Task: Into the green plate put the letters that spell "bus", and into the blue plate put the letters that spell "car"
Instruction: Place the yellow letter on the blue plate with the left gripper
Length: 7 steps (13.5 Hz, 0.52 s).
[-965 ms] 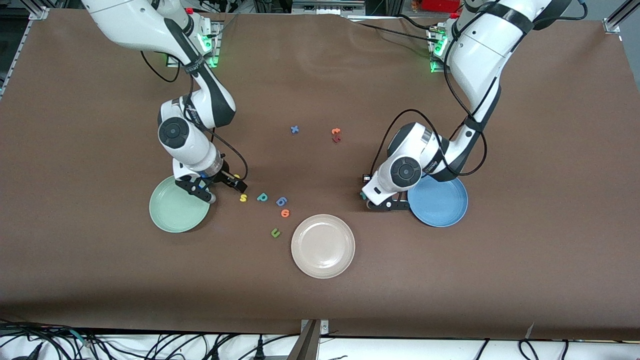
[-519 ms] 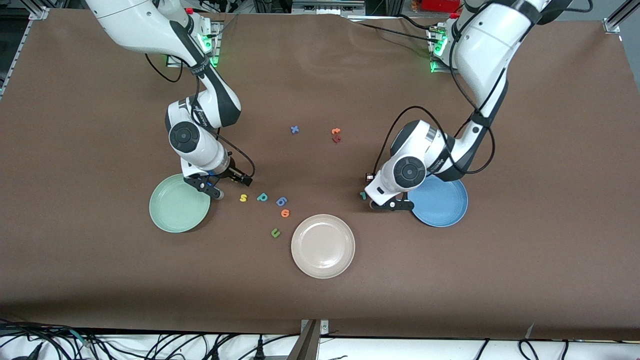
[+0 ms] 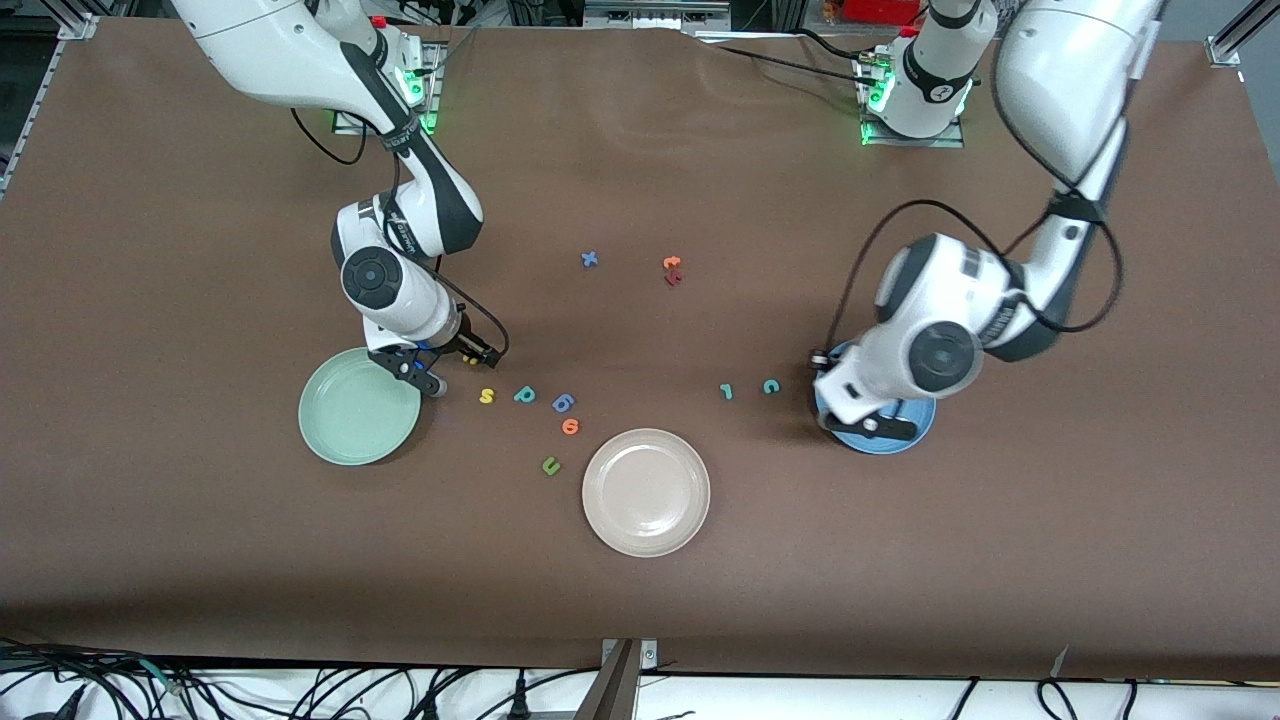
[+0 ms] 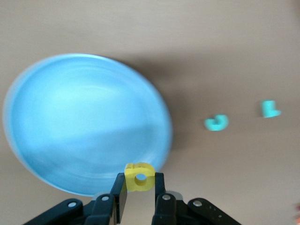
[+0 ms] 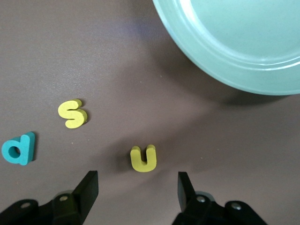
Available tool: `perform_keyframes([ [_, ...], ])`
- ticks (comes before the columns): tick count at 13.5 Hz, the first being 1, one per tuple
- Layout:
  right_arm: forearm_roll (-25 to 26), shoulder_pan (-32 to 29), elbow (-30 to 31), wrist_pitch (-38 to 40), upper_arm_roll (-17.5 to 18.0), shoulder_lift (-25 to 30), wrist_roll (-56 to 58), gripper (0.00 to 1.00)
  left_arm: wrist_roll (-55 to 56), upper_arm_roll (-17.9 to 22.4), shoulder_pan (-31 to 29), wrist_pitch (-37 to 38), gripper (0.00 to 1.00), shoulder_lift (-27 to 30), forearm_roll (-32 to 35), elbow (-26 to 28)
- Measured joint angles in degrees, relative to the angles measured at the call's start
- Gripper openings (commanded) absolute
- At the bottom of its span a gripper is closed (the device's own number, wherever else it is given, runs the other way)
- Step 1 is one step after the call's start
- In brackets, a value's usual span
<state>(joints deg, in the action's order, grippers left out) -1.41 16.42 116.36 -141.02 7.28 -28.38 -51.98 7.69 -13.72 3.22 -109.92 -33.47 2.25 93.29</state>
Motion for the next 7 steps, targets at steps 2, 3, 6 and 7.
perform_keyframes([
  [2, 0.00, -0.01, 0.00, -0.05, -0.01, -0.55, -0.05, 0.77, -6.38, 0.05, -3.43, -0.01, 0.54, -0.91, 0.00, 0.43],
  [3, 0.00, -0.01, 0.00, -0.15, -0.02, -0.94, -0.05, 0.77, -7.77, 0.04, -3.95, -0.03, 0.87, -1.46, 0.00, 0.61],
  [6, 0.00, -0.05, -0.07, -0.85, -0.10, -2.04, -0.06, 0.73, -8.34, -0.62, -3.46, -0.09, 1.00, -2.62, 0.00, 0.75],
  [7, 0.00, -0.06, -0.07, -1.00, -0.11, -2.26, -0.06, 0.72, -8.33, -0.72, -3.09, -0.13, 1.00, -2.62, 0.00, 0.73],
])
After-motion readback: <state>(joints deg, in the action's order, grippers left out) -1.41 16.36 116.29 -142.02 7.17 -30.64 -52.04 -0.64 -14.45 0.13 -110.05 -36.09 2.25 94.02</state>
